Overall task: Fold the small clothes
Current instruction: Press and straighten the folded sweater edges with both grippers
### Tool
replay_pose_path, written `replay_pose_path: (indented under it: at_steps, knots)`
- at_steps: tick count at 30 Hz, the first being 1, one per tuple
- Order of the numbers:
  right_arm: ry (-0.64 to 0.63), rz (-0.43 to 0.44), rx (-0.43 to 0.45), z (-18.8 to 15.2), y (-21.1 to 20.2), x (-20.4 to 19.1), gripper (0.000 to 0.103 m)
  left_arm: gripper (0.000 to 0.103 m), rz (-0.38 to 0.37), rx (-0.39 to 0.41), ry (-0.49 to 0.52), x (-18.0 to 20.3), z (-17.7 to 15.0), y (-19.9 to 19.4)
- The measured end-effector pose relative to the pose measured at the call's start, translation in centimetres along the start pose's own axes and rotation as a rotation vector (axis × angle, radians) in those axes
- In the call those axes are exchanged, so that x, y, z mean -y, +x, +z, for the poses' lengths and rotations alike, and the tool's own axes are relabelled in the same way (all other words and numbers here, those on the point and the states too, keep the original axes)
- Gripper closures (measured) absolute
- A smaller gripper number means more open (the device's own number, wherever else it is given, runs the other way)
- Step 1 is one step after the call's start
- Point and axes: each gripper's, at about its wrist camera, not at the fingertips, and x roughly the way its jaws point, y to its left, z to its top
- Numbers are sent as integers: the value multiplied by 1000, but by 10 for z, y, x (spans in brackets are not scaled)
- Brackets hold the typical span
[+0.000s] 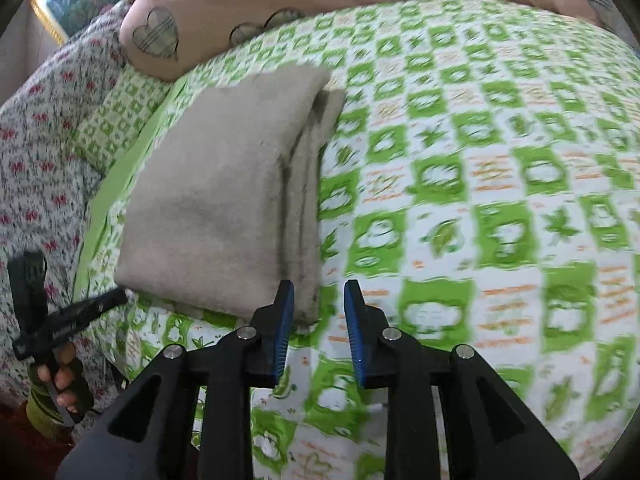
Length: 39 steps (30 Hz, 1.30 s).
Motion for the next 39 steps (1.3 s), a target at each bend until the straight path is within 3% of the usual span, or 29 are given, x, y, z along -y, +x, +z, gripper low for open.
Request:
replay_pose_path:
  at_steps: [4, 9, 14, 22, 28, 32, 39]
  knots:
    - [29, 14, 35, 9, -11, 6, 76, 89, 1, 51, -20, -6, 7, -21]
    - [40, 65, 63, 24, -11, -4, 76, 88, -53, 107, -48, -2, 37, -25]
    - [-3, 112, 71, 53, 5, -27, 75, 83, -112, 119, -6, 26, 74, -7]
    - [-41, 151, 32, 104, 62, -55, 73, 81, -69, 84, 82, 56, 122, 47]
    - [-38, 108, -6, 113, 93, -50, 73, 84, -13, 56, 143, 57, 117, 67]
    - [-26, 78, -34, 113, 111, -39, 75, 89, -51, 42, 119, 49, 109, 79]
    - [-34, 56, -15, 111, 116, -34, 76, 90, -17, 53, 150, 56, 107, 79]
